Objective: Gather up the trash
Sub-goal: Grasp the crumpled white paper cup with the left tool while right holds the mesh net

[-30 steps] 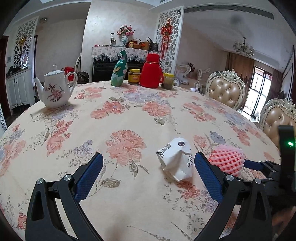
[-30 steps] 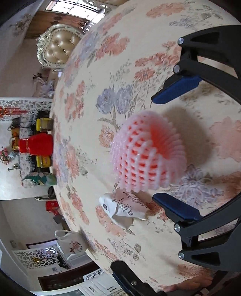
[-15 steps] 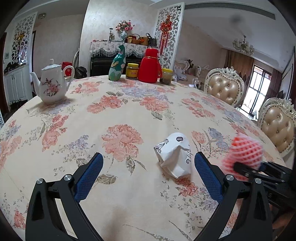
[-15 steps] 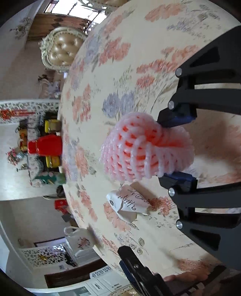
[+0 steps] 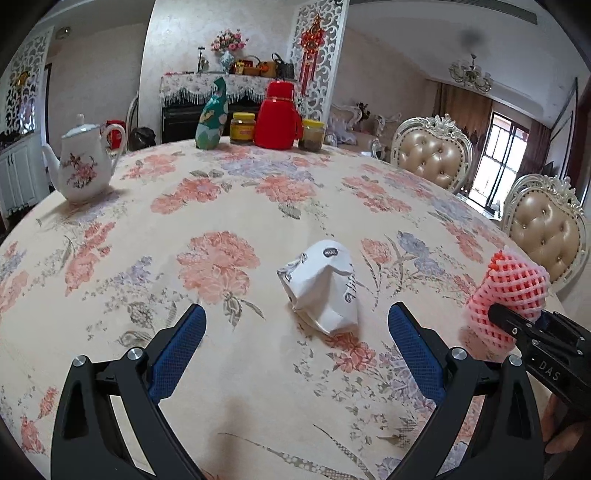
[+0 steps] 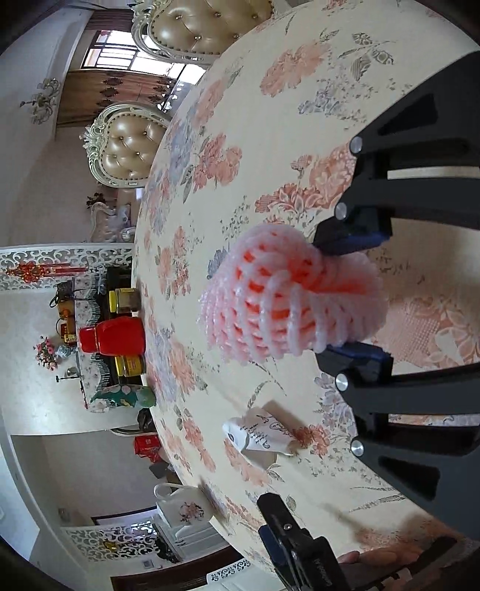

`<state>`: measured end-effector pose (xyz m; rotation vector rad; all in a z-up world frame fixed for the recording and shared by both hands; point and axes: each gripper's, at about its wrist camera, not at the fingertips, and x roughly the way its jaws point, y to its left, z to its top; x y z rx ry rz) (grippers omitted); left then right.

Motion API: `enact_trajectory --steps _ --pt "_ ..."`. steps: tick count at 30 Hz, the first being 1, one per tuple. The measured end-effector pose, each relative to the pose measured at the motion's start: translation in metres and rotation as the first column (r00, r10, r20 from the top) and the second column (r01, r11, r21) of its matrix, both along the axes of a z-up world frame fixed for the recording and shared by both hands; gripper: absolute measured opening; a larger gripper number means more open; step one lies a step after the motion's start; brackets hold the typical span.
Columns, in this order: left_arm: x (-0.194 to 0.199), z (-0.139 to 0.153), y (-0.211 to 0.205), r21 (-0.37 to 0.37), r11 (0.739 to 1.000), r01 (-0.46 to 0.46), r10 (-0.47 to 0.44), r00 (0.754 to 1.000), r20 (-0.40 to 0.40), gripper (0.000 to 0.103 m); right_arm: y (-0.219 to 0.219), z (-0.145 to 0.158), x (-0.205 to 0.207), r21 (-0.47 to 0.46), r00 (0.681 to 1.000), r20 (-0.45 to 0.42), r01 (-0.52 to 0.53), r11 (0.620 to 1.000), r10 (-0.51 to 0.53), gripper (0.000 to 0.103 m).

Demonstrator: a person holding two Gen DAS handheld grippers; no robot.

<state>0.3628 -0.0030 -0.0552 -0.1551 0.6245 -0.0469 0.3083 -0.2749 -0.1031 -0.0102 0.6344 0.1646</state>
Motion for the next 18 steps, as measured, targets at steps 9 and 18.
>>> enact_trajectory --steps 9,18 --pt "0.034 -0.003 -0.027 0.022 1.0 0.004 -0.002 0.992 -0.124 0.094 -0.011 0.003 -0.002 0.041 0.999 0.007 0.044 0.998 -0.044 0.039" --pt "0.093 -0.03 -0.047 0.129 0.992 -0.009 0.04 0.972 -0.234 0.068 -0.008 0.005 -0.004 0.026 0.998 0.021 0.053 0.998 -0.053 0.039"
